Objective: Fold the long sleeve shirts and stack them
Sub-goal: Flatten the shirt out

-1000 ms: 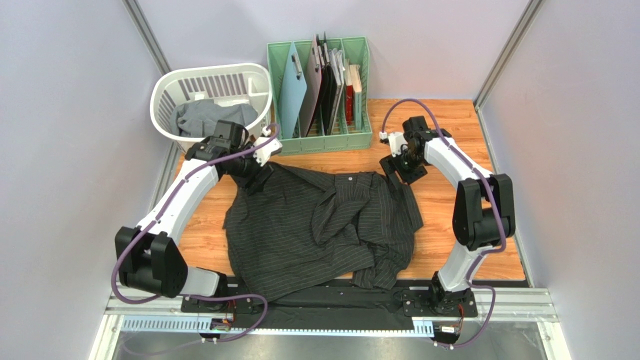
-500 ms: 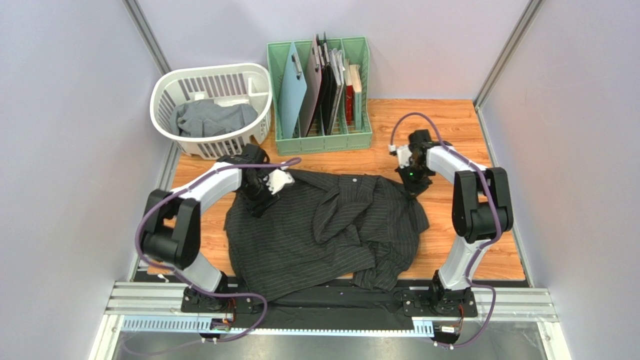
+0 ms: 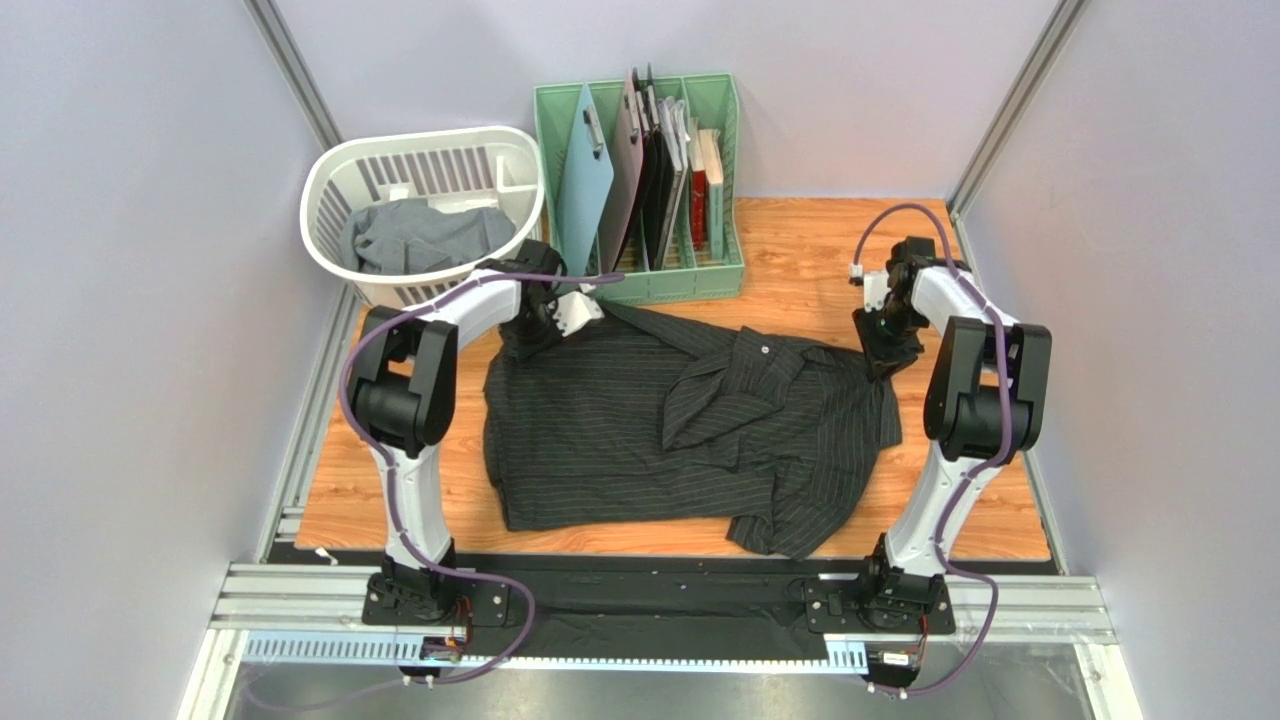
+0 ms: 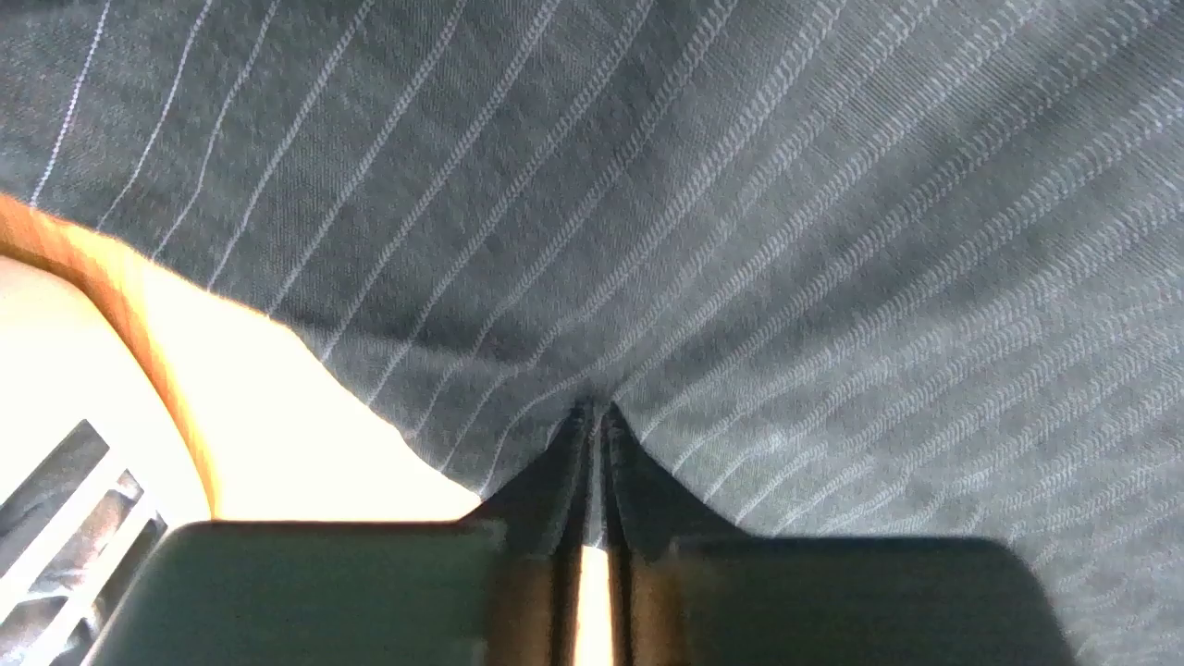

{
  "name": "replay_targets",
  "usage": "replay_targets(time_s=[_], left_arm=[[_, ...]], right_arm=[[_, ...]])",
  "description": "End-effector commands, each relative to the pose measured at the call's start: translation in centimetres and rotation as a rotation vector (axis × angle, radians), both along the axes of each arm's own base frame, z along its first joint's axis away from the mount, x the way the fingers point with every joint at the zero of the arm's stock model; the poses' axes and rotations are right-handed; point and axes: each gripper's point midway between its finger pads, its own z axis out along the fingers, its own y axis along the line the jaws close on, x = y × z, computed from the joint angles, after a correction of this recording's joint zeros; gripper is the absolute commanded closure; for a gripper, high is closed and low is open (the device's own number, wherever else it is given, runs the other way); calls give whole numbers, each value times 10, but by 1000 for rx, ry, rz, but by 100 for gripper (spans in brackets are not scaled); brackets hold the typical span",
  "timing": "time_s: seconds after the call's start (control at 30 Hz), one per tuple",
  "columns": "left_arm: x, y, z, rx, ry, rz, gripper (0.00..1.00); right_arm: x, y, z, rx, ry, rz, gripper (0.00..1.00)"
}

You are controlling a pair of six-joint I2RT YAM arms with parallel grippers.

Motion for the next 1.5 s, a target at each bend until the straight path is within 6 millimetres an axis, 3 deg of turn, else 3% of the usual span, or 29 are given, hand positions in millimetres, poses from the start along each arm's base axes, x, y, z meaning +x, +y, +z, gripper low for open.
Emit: replay_targets(time_s=[0.0, 0.03, 0.07, 0.1, 0.13, 0.17, 0.2, 0.23, 0.27, 0.33, 0.37, 0.43, 0.47, 0.5, 0.53, 0.6, 0.63, 0.7, 0.73, 0.77, 0.87, 1.03, 1.13, 1.27, 1.47], left_arm=[[-44, -23, 53, -203, 21, -98, 73], [-60, -38, 83, -289, -36, -155, 61], [-81, -55, 87, -307, -32, -228, 57], [-111, -59, 75, -301, 11, -290, 54], [-128, -68, 91, -315, -38, -346, 51], [-152, -91, 92, -324, -31, -446, 50], [-171, -100, 88, -339, -15, -482, 50], [-186, -116, 94, -395, -8, -533, 49], [-207, -138, 104, -447, -15, -619, 48], [-227, -171, 115, -546, -28, -708, 47], [-247, -192, 117, -569, -24, -795, 47], [-259, -227, 119, -624, -67, -901, 47], [-281, -245, 118, -638, -62, -1006, 47], [-288, -263, 123, -662, -93, -1068, 47], [-310, -278, 108, -632, -63, -1187, 48], [-323, -303, 109, -625, -85, -1293, 48], [-335, -314, 93, -597, -64, -1353, 50], [-339, -337, 97, -600, -120, -1452, 50], [-342, -344, 85, -577, -108, -1477, 50], [-343, -355, 90, -590, -126, -1494, 50], [-347, -370, 76, -571, -133, -1565, 50], [-345, -374, 33, -462, -147, -1656, 51], [-335, -377, 17, -412, -184, -1644, 55], [-330, -376, 7, -394, -211, -1644, 65], [-332, -373, 11, -396, -195, -1621, 83]], right_arm=[[-3, 2, 51, 10, -89, 43, 47], [-9, 5, 58, 20, -100, 68, 30], [-18, 8, 61, 29, -101, 76, 26], [-24, 12, 67, 40, -108, 90, 24], [-36, 23, 81, 88, -126, 111, 23], [-47, 30, 81, 120, -115, 143, 23], [-56, 37, 83, 151, -113, 158, 24], [-67, 49, 93, 206, -128, 183, 24], [-79, 56, 88, 238, -104, 203, 25], [-94, 71, 89, 304, -83, 229, 28], [-99, 74, 88, 312, -80, 237, 29], [-114, 83, 76, 336, -21, 245, 34], [-116, 84, 71, 338, 0, 240, 36], [-117, 84, 65, 336, 17, 224, 38], [-117, 82, 59, 329, 28, 216, 40], [-112, 79, 50, 318, 52, 173, 44], [-108, 78, 49, 313, 47, 164, 46], [-104, 78, 45, 315, 57, 147, 47], [-100, 77, 46, 310, 49, 133, 47], [-100, 77, 46, 308, 50, 130, 47], [-95, 73, 43, 283, 44, 112, 47], [-88, 65, 33, 243, 54, 88, 51], [-84, 62, 30, 231, 54, 81, 52], [-83, 60, 24, 217, 70, 71, 53], [-84, 55, 16, 192, 85, 70, 56]])
